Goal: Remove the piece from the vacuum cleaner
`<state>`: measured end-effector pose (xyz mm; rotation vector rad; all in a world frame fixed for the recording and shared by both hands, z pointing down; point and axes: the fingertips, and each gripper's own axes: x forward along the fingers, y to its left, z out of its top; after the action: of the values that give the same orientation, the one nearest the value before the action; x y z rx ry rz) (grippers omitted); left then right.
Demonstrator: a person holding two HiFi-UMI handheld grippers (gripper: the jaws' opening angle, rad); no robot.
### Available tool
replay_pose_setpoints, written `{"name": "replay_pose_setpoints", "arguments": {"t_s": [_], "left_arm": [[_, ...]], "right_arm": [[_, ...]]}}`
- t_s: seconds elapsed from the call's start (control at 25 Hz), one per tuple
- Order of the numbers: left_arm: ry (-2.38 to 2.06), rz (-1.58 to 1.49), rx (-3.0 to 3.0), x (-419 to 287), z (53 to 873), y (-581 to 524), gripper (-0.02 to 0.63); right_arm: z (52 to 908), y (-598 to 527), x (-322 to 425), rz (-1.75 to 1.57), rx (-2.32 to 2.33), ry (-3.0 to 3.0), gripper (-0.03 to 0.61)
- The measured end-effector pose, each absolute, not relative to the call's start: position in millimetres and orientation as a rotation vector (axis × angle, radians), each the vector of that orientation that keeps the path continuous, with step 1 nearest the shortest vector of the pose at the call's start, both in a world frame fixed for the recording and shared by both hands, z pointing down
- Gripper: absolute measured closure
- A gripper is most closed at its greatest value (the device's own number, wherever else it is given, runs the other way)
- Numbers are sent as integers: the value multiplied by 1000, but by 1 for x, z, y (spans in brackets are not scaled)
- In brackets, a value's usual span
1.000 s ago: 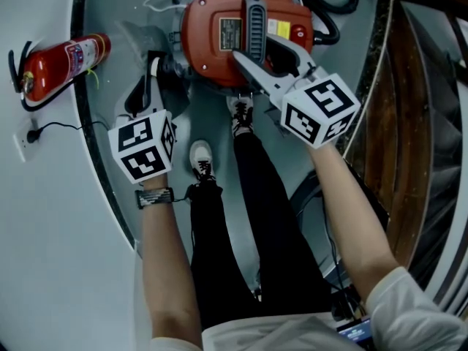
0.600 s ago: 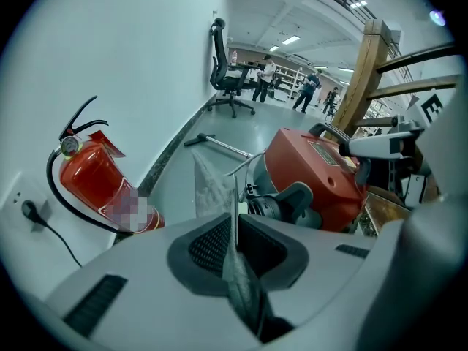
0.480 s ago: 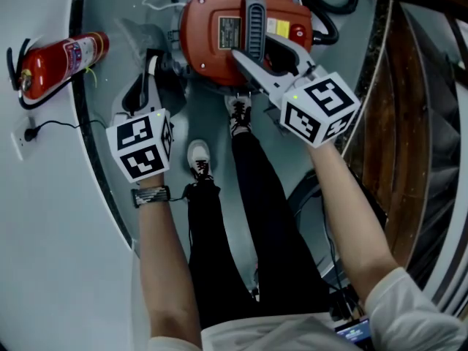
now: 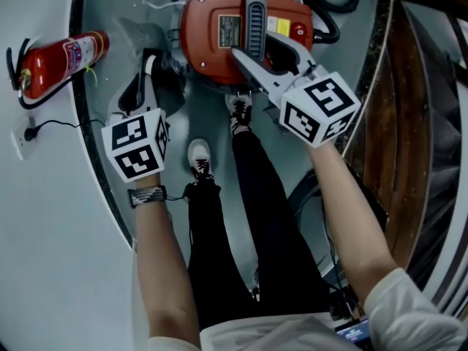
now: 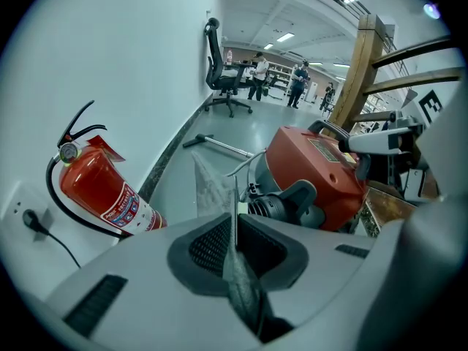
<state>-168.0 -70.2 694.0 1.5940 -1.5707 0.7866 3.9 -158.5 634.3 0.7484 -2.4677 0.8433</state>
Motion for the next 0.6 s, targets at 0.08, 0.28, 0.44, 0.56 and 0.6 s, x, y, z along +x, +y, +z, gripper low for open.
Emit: {"name": "replay_pose_setpoints", "arguments": {"t_s": [0.08,0.28,0.44,0.56,0.6], "left_arm": [[-1575,786,1591,-169,694,-69,577],[-1569,790,1599,-169,695,-69,577],[-1582,785,1590,-170,695,-69,577],[-1597,761,1566,-171,694,-69,577],[-1601,754,1559,-171,694,-68,577]], "right_arm": [[635,-158,3,849,739,-2469,362],[634,-158,3,841,738,-2472,360],[634,-158,4,840,745,-2469,360],[634,-158,4,841,742,-2469,360],[634,-158,3,841,740,-2469,360]]}}
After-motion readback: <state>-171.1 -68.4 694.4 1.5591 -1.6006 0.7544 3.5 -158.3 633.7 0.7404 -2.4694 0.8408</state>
